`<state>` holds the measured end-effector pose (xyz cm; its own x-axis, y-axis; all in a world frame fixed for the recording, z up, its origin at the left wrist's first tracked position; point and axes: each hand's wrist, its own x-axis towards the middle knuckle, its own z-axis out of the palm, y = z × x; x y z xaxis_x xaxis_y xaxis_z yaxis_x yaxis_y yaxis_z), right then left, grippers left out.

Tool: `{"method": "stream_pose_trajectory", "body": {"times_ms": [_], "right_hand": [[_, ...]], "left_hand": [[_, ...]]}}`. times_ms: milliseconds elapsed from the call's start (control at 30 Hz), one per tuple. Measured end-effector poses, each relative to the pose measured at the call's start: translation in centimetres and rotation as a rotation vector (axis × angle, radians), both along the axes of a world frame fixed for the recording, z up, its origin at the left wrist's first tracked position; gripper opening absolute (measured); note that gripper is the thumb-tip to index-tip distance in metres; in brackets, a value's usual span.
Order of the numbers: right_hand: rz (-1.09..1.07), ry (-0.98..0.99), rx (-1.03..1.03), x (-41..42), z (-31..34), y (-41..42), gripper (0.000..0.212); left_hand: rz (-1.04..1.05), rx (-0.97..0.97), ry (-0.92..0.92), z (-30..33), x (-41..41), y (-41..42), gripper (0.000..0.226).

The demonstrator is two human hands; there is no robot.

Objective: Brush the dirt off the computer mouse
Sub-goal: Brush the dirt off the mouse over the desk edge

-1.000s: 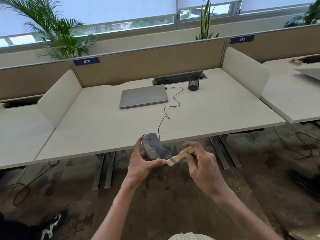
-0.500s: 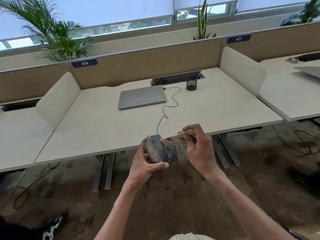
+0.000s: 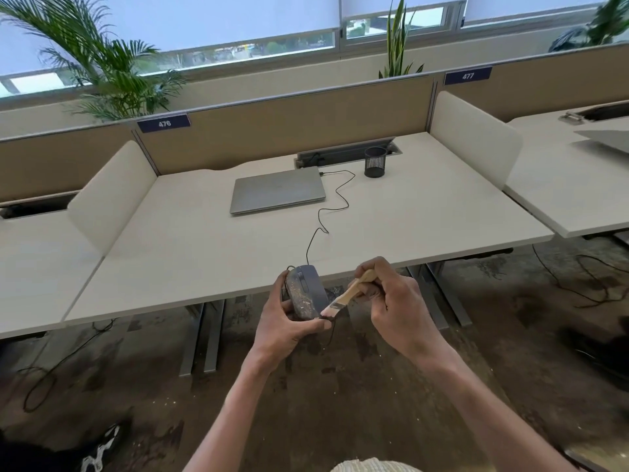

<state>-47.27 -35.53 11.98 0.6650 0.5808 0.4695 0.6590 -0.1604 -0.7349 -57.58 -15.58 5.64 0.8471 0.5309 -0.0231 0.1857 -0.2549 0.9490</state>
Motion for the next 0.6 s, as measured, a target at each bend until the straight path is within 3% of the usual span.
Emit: {"method": "stream_pose_trajectory", "body": {"times_ms": [200, 400, 600], "right_hand": [[0.041, -0.086, -0.019, 0.0, 1.4, 1.3, 0.041], [0.016, -0.149, 0.035, 0.4, 2.2, 2.8, 0.030], [0.066, -0.160, -0.053, 0.4, 2.5, 2.5, 0.042]], "left_hand": [[-0.031, -0.009, 0.025, 0.2, -0.1, 0.0, 0.134], [-0.043, -0.036, 0.039, 0.0, -0.6, 0.0, 0.134], [-0.045, -0.050, 0.031, 0.8, -0.5, 0.1, 0.134]]}}
